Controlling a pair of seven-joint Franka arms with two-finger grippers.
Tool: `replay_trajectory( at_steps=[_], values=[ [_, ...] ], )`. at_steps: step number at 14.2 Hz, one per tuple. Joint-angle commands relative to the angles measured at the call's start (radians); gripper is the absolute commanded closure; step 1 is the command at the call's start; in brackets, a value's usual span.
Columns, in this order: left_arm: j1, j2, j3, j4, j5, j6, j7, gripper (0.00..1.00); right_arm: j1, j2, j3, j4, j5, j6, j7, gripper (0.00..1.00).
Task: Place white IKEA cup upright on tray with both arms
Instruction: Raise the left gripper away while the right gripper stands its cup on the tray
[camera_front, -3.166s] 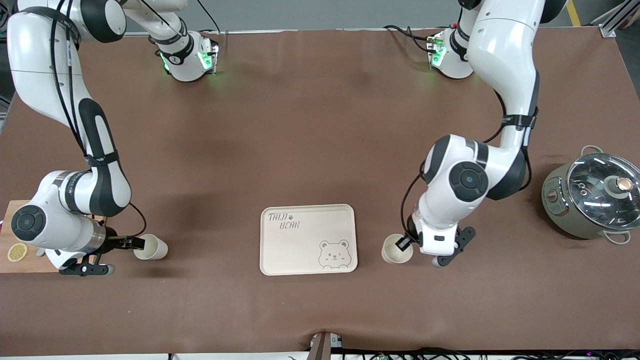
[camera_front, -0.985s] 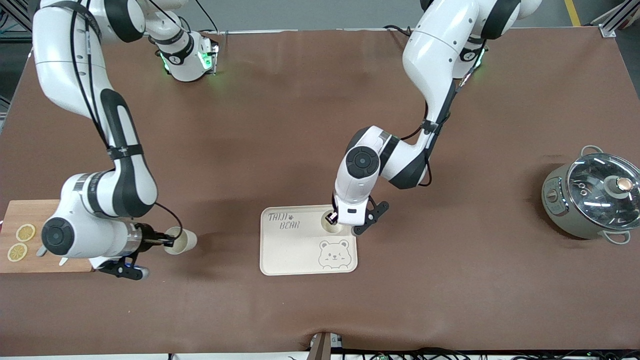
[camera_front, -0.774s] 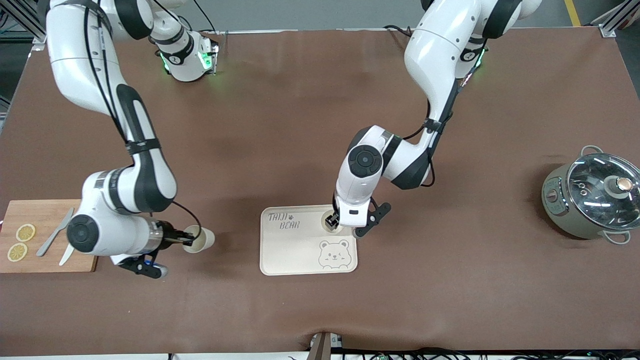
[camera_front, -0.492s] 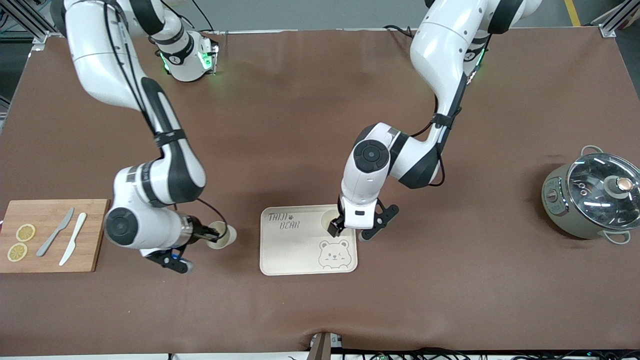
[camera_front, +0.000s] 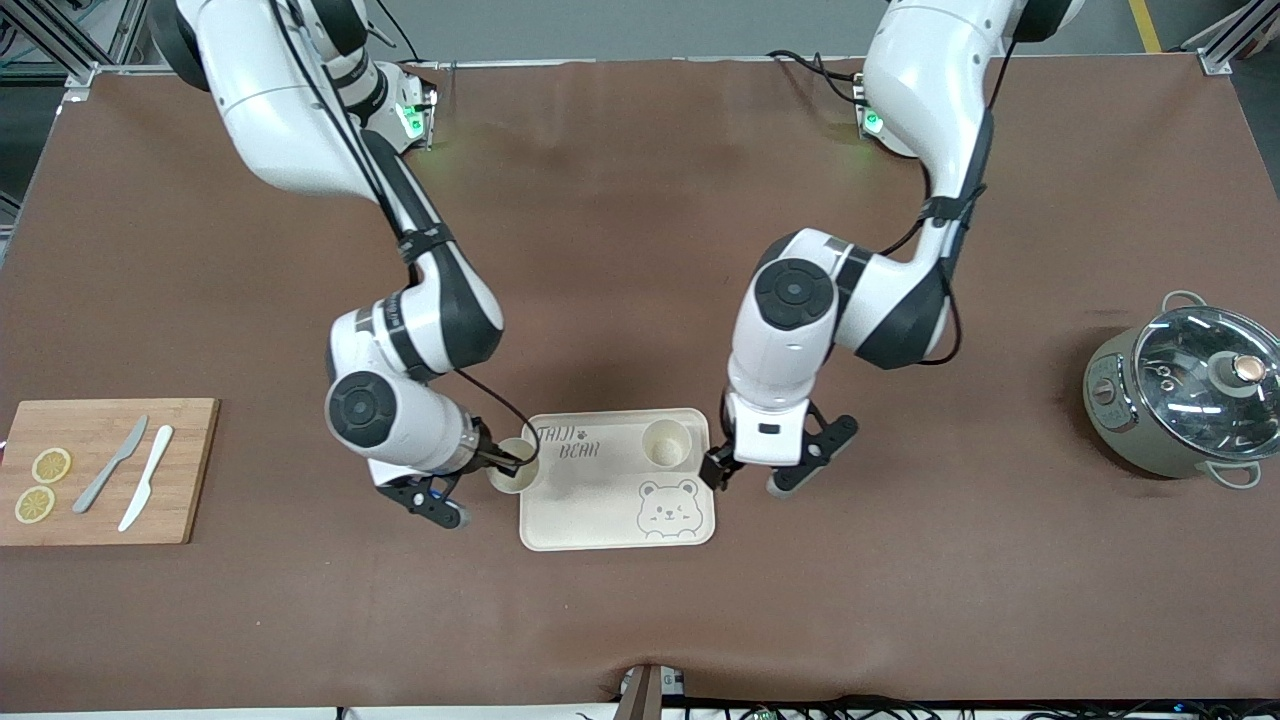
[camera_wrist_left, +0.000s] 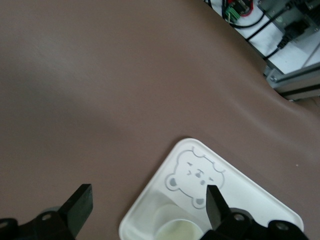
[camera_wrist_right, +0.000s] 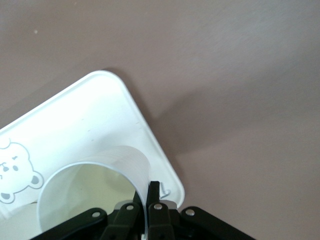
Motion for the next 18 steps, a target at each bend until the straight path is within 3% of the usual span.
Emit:
replay_trajectory(
  at_steps=[1,5,15,16,18],
  values=[
    [0.045,-0.089,-0.008,-0.041,0.019,-0.095,0.098,0.00,0.032,0.034,-0.012,0.012,0.007,0.059,0.042,1.00],
    [0.111,-0.152,-0.011,-0.041,0.010,-0.211,0.245,0.00,0.063,0.073,-0.013,0.012,0.003,0.134,0.064,1.00],
    [0.290,-0.296,-0.016,-0.041,0.001,-0.423,0.684,0.00,0.078,0.094,-0.012,0.009,0.006,0.156,0.093,1.00],
    [0.309,-0.304,-0.017,-0.041,0.001,-0.436,0.722,0.00,0.079,0.097,-0.012,0.009,0.007,0.156,0.093,0.95],
    [0.345,-0.324,-0.016,-0.041,-0.022,-0.454,0.792,0.00,0.078,0.097,-0.012,0.009,0.007,0.156,0.091,0.67]
  ],
)
